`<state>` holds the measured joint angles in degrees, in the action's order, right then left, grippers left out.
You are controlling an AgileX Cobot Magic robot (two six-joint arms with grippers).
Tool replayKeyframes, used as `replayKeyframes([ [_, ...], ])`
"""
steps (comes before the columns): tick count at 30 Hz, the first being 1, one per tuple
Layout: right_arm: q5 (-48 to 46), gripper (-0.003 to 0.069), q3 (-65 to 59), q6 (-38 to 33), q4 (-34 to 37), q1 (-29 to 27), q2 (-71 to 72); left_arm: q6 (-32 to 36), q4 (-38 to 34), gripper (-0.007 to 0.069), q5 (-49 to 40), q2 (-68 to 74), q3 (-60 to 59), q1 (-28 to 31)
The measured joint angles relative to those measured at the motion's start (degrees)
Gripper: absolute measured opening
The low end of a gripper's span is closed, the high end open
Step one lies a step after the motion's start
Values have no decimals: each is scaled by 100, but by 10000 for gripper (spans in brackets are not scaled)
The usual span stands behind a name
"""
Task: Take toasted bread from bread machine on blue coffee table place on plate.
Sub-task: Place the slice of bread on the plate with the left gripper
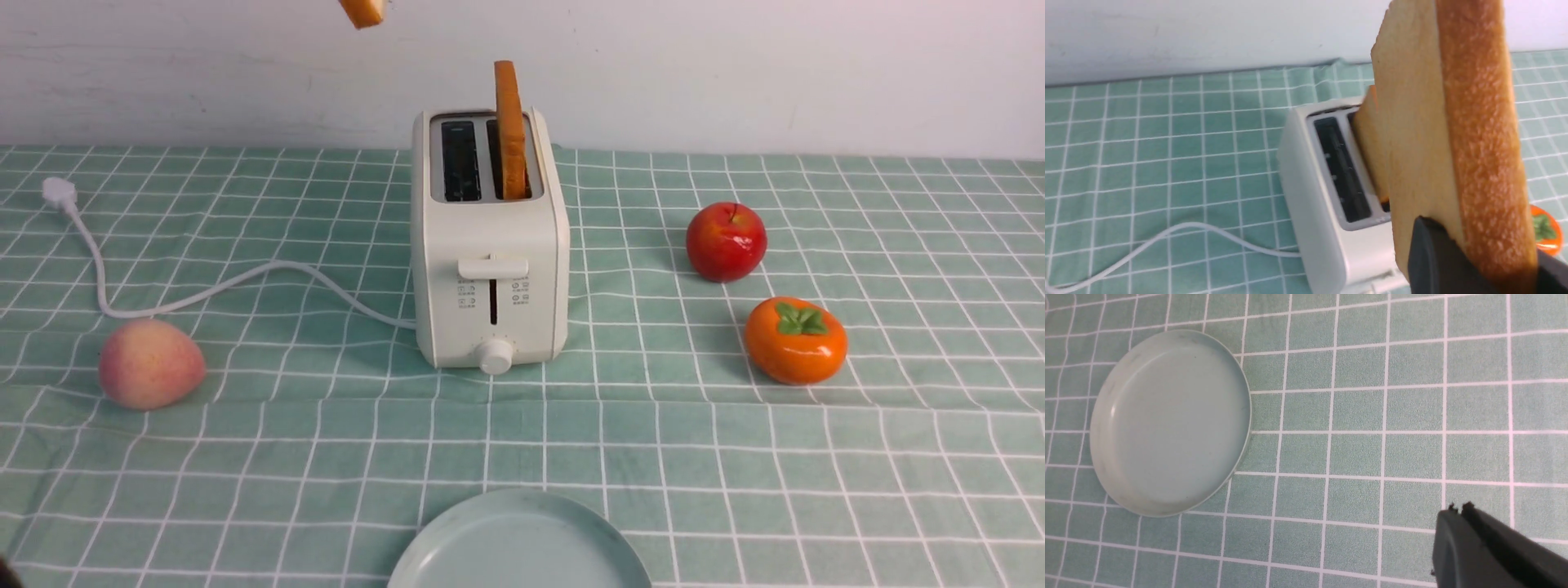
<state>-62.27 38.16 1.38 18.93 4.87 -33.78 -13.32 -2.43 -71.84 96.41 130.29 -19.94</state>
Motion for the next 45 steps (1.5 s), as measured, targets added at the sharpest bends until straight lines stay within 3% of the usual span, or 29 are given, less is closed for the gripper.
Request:
replayKeyframes([
  [5,0,5,0,-11,27,0,0,203,-918,83,0,-660,-1315,0],
  [9,0,8,0,-17,150,0,0,663,-1973,83,56,-1386,-3579,0],
  [15,0,13,0,-17,182,0,5,1923,-3848,83,1258,-1630,-6714,0],
  [21,44,15,0,-17,187,0,5,3553,-5359,83,2300,-1233,-8174,0],
  [23,82,15,0,-17,200,0,5,3748,-5514,87,2370,-1132,-8278,0],
  [25,208,16,0,-17,201,0,5,3981,-5707,143,2432,-843,-8412,0],
  [27,306,18,12,-17,231,0,-2,3994,-5736,227,2415,-646,-8419,0],
  [30,313,20,203,-17,417,0,-120,3994,-5715,414,2408,-380,-8419,0],
  [31,309,20,224,-17,433,0,-152,3994,-5708,425,2408,-380,-8419,0],
  [32,239,22,460,-35,555,0,-330,3994,-5540,501,2368,-307,-8408,0],
  [35,-57,23,1011,-138,688,0,-856,3841,-4893,566,2196,-325,-8231,0],
  [38,-359,24,1539,-320,821,0,-1329,3332,-4166,552,2099,-500,-7928,0],
  [40,-503,24,2173,-628,1071,0,-1819,2412,-3171,486,2041,-788,-7563,0],
  [41,-503,24,2173,-628,1071,0,-1858,2338,-3094,470,2033,-815,-7534,0],
  [42,-524,24,2641,-805,1281,0,-2190,1681,-2396,388,1927,-1118,-7275,0],
  [45,-535,24,3252,-870,1463,0,-2707,859,-1471,227,1740,-1543,-7091,7],
])
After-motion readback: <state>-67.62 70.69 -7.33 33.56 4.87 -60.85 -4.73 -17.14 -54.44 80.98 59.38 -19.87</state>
